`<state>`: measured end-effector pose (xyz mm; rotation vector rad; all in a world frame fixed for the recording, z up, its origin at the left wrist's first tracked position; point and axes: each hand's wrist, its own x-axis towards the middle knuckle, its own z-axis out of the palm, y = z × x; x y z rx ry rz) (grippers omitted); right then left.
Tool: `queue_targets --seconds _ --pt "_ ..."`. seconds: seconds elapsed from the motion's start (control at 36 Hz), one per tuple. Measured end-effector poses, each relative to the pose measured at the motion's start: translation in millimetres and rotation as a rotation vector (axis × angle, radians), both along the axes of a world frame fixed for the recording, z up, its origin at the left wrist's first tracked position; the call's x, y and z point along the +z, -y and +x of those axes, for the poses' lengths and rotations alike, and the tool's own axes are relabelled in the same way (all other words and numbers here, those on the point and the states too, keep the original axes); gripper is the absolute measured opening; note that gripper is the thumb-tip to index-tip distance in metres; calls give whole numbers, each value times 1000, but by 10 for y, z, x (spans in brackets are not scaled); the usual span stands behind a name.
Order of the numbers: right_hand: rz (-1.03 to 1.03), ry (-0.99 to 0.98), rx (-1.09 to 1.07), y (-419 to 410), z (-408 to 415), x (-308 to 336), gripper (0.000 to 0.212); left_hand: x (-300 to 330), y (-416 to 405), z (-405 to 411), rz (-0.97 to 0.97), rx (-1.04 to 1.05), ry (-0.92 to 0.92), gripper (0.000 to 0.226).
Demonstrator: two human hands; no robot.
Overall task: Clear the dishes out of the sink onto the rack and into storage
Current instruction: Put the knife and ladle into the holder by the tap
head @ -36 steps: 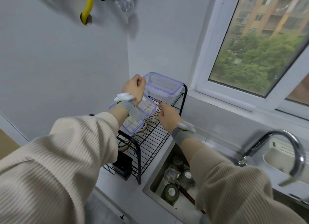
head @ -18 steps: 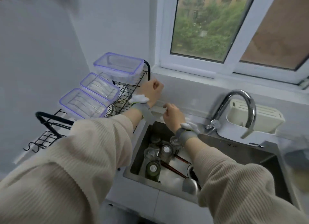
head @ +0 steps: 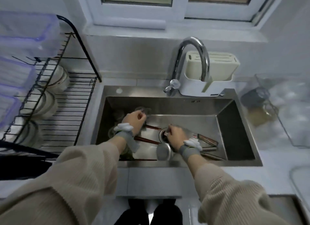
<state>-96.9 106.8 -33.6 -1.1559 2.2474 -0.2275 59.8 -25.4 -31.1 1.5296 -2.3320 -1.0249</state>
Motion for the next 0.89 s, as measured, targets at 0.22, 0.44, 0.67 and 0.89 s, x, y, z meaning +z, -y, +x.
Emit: queue_targets --seconds 0.22,0.44,0.67,0.89 --pt "165 63 -79 -451 -331 -396 28 -726 -353 -319 281 -249 350 27" --pt "307 36 -7 -485 -649 -818 28 -1170 -433 -411 429 -370 550 18" --pt "388 -195 -45 -631 -1255 -1190 48 -1461 -474 -513 341 -165 367 11" --pt "448 -249 -55 -725 -1720 -1388 37 -1314 -548 -1145 315 -249 257 10"
